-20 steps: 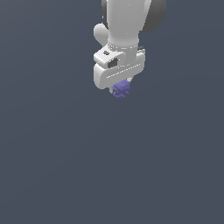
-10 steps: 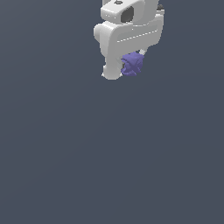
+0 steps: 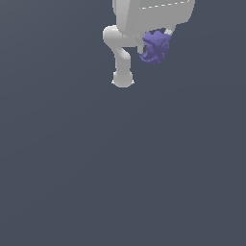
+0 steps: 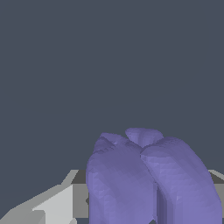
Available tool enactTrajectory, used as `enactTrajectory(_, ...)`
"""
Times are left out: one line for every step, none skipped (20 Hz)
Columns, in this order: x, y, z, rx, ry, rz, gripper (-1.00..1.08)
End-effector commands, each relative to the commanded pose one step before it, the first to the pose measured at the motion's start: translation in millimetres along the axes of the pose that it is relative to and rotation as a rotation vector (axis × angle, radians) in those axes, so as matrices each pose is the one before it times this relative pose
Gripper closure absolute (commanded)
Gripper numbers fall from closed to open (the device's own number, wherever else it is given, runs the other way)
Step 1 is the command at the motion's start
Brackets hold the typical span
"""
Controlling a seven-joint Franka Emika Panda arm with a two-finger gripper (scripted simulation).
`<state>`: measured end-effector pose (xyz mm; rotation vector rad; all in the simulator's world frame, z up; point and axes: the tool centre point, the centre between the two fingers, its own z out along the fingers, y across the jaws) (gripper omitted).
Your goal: Pick up the object and move it to a goal position.
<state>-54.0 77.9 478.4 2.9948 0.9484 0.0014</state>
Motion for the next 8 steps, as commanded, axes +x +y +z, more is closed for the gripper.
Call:
enactTrajectory(1.81, -1.55, -8.35, 0.00049, -0.00078, 0.00051, 1.08)
enactTrajectory(0.58, -0.44, -2.31, 0.00000, 0.00000, 0.00000, 1.08)
enactTrajectory(0.49, -0.37, -1.93, 0.00000, 0.00000, 0.00000, 1.08)
enactTrajectory(0.41, -0.29, -1.56, 0.00000, 0.00000, 0.00000, 1.08)
enactTrajectory(0.32, -0.22, -1.20, 0.00000, 0.00000, 0.00000, 1.08)
enactTrajectory(0.23, -0.16, -0.85, 0.00000, 0.00000, 0.00000, 1.08)
enactTrajectory(0.14, -0.09, -0.51, 0.00000, 0.00000, 0.00000, 1.08)
enactTrajectory(0.05, -0.03, -0.17, 0.00000, 0.00000, 0.00000, 1.08)
